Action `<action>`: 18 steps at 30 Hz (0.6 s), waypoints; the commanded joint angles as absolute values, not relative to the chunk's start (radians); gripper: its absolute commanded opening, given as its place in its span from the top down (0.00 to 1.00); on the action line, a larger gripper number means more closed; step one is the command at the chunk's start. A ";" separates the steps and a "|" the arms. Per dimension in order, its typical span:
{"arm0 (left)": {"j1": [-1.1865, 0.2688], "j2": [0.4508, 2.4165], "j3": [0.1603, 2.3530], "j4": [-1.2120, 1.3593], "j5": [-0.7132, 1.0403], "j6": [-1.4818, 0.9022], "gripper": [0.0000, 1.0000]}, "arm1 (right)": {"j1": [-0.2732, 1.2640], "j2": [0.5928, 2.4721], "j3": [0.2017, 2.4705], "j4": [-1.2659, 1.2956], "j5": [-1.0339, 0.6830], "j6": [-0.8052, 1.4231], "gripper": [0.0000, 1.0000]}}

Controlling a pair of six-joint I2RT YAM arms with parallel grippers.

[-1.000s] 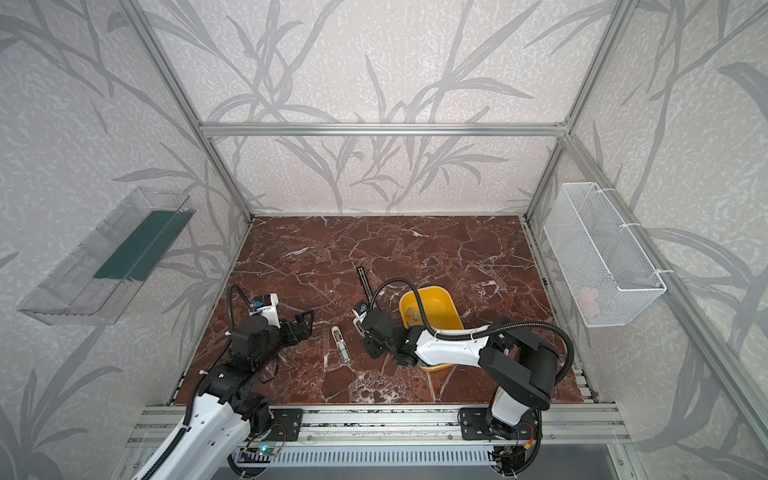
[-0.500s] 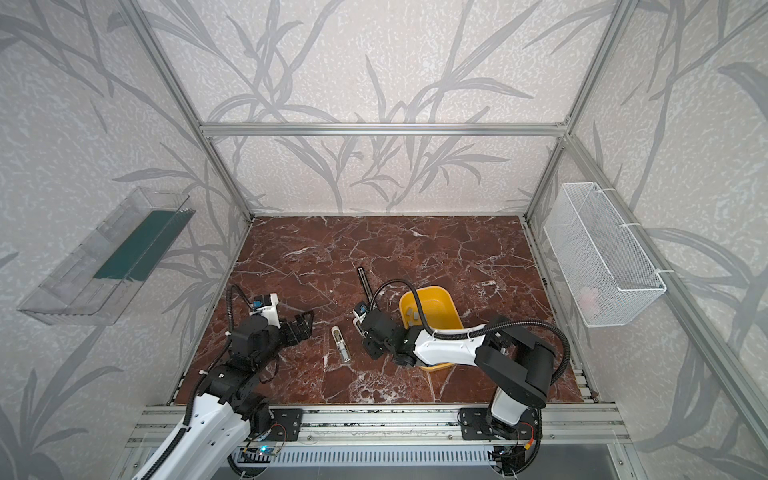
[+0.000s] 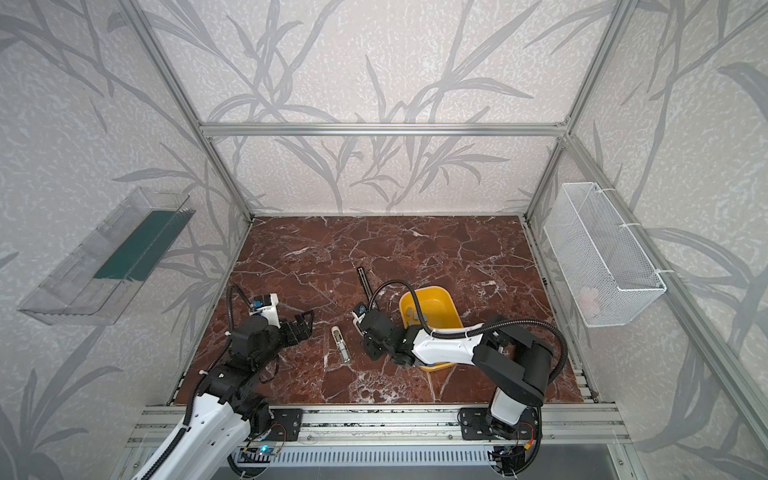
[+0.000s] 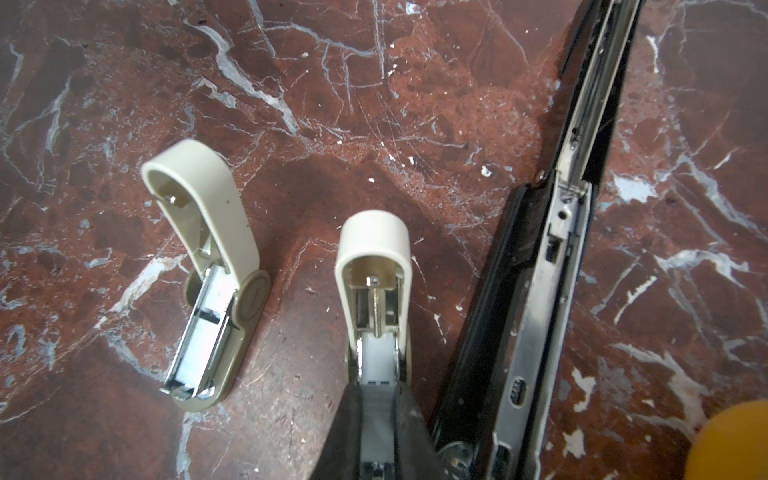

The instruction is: Load the staples into the stapler

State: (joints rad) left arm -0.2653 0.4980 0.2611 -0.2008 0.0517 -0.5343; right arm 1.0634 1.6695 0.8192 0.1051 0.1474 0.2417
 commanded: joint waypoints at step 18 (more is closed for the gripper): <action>-0.261 0.491 0.269 -0.176 0.051 -0.529 0.01 | 1.060 1.701 0.865 0.071 0.146 0.243 1.00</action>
